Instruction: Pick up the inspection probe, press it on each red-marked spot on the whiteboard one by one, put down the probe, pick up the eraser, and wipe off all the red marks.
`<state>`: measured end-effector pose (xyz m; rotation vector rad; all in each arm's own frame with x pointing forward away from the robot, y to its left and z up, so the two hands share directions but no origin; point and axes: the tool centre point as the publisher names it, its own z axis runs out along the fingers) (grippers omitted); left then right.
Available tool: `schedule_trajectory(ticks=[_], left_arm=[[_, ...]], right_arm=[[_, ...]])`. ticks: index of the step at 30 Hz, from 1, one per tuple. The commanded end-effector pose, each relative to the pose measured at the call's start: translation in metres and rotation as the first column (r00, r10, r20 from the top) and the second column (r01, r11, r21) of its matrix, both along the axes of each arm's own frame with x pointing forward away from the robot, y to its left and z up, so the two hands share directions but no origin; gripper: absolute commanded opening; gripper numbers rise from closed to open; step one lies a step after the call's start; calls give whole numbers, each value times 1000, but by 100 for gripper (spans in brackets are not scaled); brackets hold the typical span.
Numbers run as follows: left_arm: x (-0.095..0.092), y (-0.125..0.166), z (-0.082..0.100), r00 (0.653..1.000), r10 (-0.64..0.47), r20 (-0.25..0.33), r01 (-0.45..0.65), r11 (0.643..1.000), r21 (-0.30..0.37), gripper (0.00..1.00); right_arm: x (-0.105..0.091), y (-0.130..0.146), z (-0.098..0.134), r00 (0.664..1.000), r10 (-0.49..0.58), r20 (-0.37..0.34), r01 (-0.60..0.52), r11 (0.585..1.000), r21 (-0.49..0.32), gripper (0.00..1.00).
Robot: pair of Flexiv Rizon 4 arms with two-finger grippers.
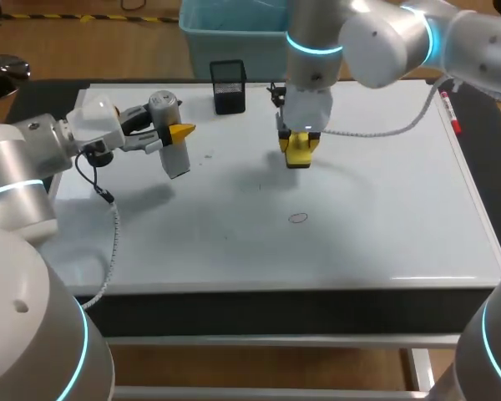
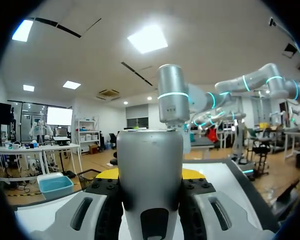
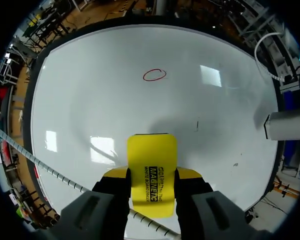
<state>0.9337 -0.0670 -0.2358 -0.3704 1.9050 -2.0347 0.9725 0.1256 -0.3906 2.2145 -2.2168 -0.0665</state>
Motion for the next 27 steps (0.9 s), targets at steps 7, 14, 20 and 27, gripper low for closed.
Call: schedule_trajectory(ticks=[7,14,20,27], left_arm=[[0,-1,0,1000,3,2,-3,1000,-1,0],[0,-1,0,1000,3,2,-3,1000,-1,0],[0,-1,0,1000,3,2,-3,1000,-1,0],[0,-1,0,1000,3,2,-3,1000,-1,0]], right_arm=[[12,10,-18,1000,12,-21,-12,1000,-18,0],[9,3,-31,999,13,-35,-13,1000,-19,0],[8,-5,-41,999,3,-54,-4,1000,-22,0],[18,-27,-44,998,-41,-55,39,999,-35,0]])
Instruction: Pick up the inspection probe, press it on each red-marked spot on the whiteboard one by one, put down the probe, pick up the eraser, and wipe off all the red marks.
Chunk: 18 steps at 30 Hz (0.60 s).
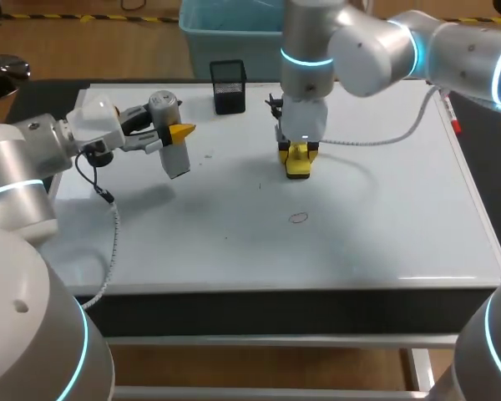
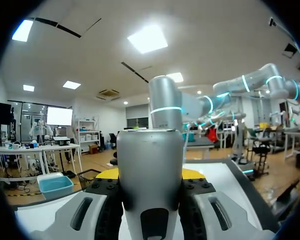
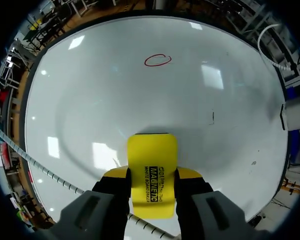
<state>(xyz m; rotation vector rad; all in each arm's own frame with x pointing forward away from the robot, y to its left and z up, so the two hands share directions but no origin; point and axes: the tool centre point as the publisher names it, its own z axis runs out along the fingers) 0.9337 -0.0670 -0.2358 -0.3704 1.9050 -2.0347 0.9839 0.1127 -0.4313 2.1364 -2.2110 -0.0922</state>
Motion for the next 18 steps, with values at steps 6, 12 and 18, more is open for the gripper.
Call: schedule_trajectory(ticks=[6,12,18], left_arm=[[0,-1,0,1000,3,2,-3,1000,-1,0],[0,-1,0,1000,3,2,-3,1000,-1,0],[0,-1,0,1000,3,2,-3,1000,-1,0]], right_arm=[[14,-45,-4,998,-63,-1,63,998,-26,0],[20,-72,-4,993,-116,2,116,993,-35,0],[24,-94,5,988,-156,17,157,987,-25,0]])
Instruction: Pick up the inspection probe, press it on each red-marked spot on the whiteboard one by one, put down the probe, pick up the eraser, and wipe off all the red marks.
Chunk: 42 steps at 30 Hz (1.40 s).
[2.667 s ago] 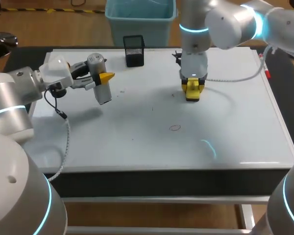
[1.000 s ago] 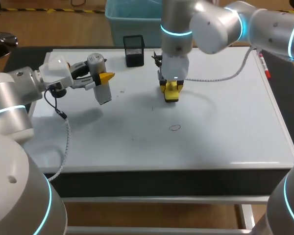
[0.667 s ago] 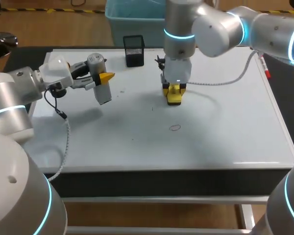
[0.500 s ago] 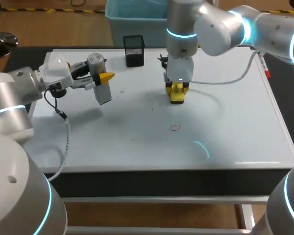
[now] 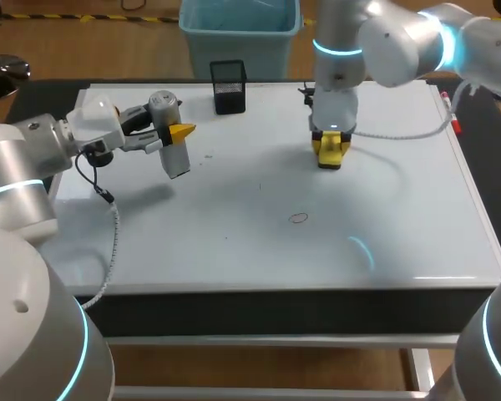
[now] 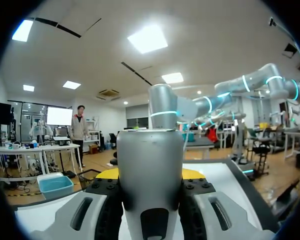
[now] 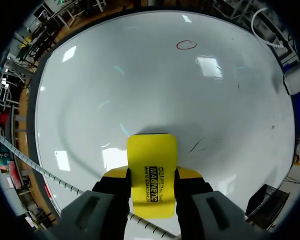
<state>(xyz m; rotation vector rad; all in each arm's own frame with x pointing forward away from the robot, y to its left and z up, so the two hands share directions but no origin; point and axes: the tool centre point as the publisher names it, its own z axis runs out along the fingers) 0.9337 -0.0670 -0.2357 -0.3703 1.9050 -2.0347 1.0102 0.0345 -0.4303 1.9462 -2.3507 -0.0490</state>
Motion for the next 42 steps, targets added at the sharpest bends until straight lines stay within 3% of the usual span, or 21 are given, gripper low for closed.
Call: schedule_trajectory(ticks=[1,11,16,31,42], left_arm=[[0,-1,0,1000,3,2,-3,1000,-1,0],[0,-1,0,1000,3,2,-3,1000,-1,0],[0,-1,0,1000,3,2,-3,1000,-1,0],[0,-1,0,1000,3,2,-3,1000,-1,0],[0,-1,0,1000,3,2,-3,1000,-1,0]], right_arm=[[-2,-18,7,1000,-9,15,9,1000,17,0],[7,-60,49,997,-69,44,68,997,25,0],[14,-84,56,992,-113,53,111,993,26,0],[26,-154,50,971,-236,26,236,972,17,0],[22,-162,53,969,-244,25,244,970,23,0]])
